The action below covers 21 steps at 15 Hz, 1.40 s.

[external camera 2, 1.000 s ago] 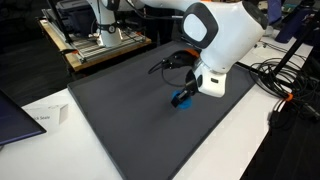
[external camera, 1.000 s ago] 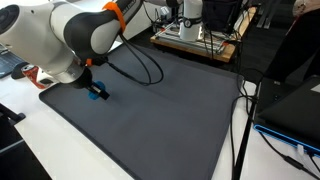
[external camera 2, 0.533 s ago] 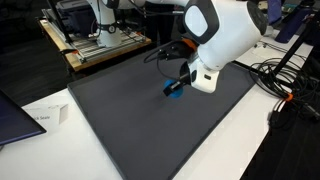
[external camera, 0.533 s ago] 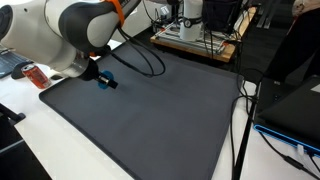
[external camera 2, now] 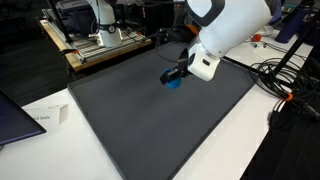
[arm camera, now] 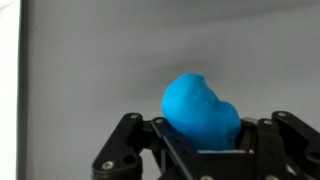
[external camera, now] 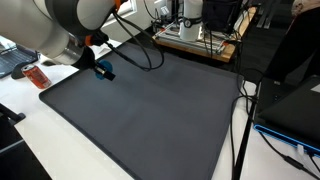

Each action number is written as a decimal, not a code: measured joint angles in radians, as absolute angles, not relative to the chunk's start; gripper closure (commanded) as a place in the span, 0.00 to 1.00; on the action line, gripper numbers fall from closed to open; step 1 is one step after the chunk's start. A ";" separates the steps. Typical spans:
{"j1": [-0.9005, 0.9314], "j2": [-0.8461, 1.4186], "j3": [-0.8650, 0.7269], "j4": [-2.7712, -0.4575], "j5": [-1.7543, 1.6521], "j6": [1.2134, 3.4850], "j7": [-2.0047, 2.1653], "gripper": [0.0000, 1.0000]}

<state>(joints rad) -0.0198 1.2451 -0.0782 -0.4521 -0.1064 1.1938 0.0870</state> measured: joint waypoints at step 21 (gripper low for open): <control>0.022 1.133 -0.152 -0.434 -0.138 1.454 0.348 1.00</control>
<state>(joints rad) 0.0217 1.1328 -0.1519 -0.4337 -0.1381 1.4536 0.3477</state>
